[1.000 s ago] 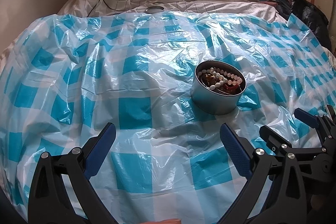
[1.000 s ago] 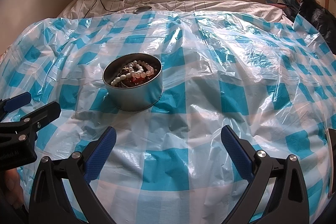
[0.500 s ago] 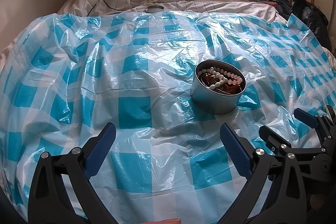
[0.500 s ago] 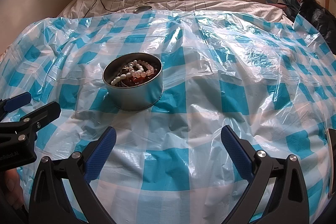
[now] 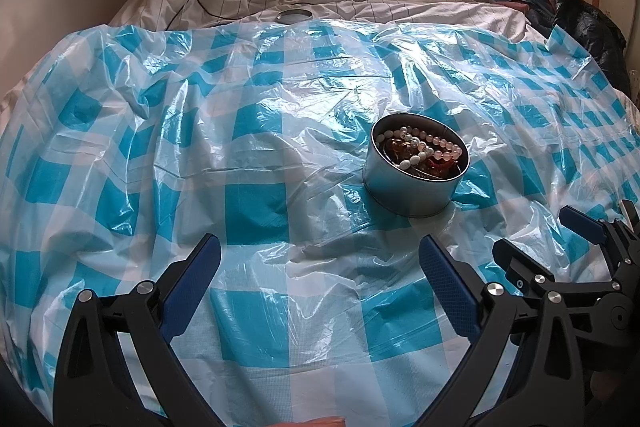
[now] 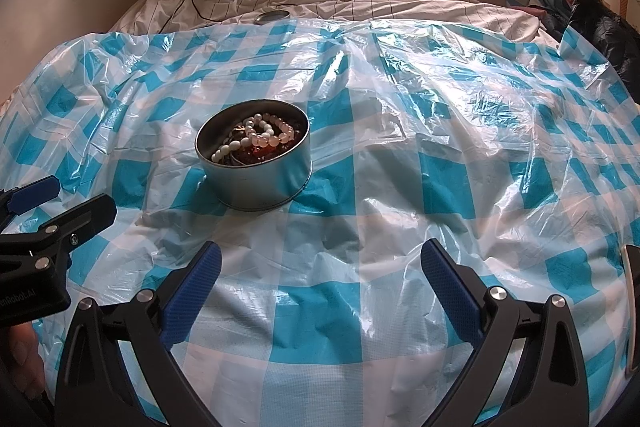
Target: Organize jewelry
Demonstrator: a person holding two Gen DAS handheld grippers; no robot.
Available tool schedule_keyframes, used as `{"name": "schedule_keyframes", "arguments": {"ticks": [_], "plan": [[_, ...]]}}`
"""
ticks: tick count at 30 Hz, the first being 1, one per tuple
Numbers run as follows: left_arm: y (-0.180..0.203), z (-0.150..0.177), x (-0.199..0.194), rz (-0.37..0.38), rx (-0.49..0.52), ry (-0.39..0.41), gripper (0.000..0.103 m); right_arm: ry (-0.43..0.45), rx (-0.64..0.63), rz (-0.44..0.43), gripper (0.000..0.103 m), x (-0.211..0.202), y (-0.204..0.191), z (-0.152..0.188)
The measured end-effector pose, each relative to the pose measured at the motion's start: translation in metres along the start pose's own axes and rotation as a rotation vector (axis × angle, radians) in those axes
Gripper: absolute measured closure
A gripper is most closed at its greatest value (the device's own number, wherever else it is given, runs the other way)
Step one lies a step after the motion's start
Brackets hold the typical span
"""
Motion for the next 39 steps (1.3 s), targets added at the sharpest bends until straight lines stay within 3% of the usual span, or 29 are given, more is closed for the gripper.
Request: {"name": "schedule_keyframes", "arguments": {"ticks": [35, 39], "plan": [[0.0003, 0.0012, 0.0002, -0.007, 0.001, -0.001, 0.008, -0.002, -0.002, 0.001, 0.007, 0.0011, -0.001, -0.0004], [-0.0039, 0.0044, -0.0021, -0.041, 0.003, 0.051, 0.008, -0.003, -0.002, 0.001, 0.007, 0.0011, -0.0011, 0.0]]}}
Point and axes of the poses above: each gripper's, at about its wrist camera, not at the fingertips, and x roughly the way its jaws point, y to its right, z to its underside, the point moved 8 cm from there along x, roughly the way its jaws point, and after that the axes turned 8 degrees about -z, right-handed, at the moved point
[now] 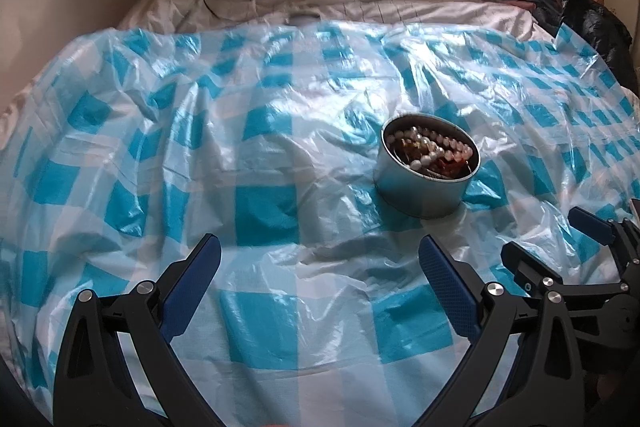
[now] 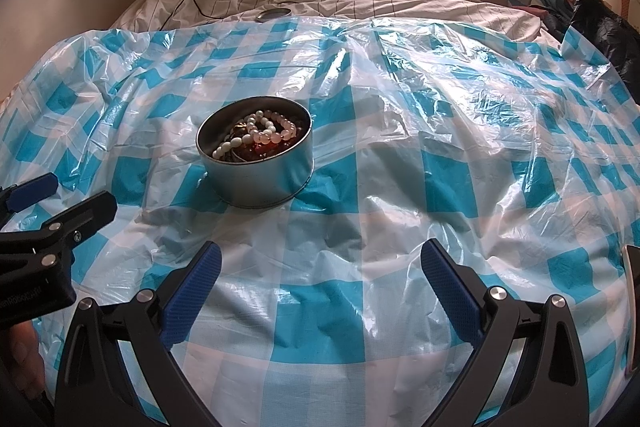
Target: Organize jewelry
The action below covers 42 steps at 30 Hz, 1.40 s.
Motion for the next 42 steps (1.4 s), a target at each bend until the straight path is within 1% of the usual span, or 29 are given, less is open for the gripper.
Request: {"name": "schedule_keyframes", "arguments": {"ticks": [2, 4, 7, 9, 16, 42], "plan": [[-0.005, -0.001, -0.007, -0.042, 0.001, 0.056, 0.009, 0.001, -0.001, 0.001, 0.007, 0.0, 0.0, 0.0], [-0.008, -0.003, -0.01, -0.05, -0.003, 0.071, 0.009, 0.001, 0.001, 0.0, 0.007, 0.0, 0.0, 0.0], [-0.012, -0.005, -0.005, -0.039, -0.024, 0.036, 0.009, 0.0, -0.001, 0.001, 0.007, 0.0, 0.0, 0.0], [-0.011, -0.005, -0.001, -0.037, -0.008, 0.001, 0.009, 0.0, 0.0, 0.0, 0.007, 0.0, 0.0, 0.0], [-0.005, -0.005, -0.001, -0.026, 0.01, 0.0, 0.009, -0.001, -0.001, 0.0, 0.007, 0.0, 0.0, 0.0], [-0.006, -0.004, 0.002, -0.024, 0.015, -0.01, 0.008, -0.002, -0.002, 0.0, 0.007, 0.0, -0.001, 0.0]]}}
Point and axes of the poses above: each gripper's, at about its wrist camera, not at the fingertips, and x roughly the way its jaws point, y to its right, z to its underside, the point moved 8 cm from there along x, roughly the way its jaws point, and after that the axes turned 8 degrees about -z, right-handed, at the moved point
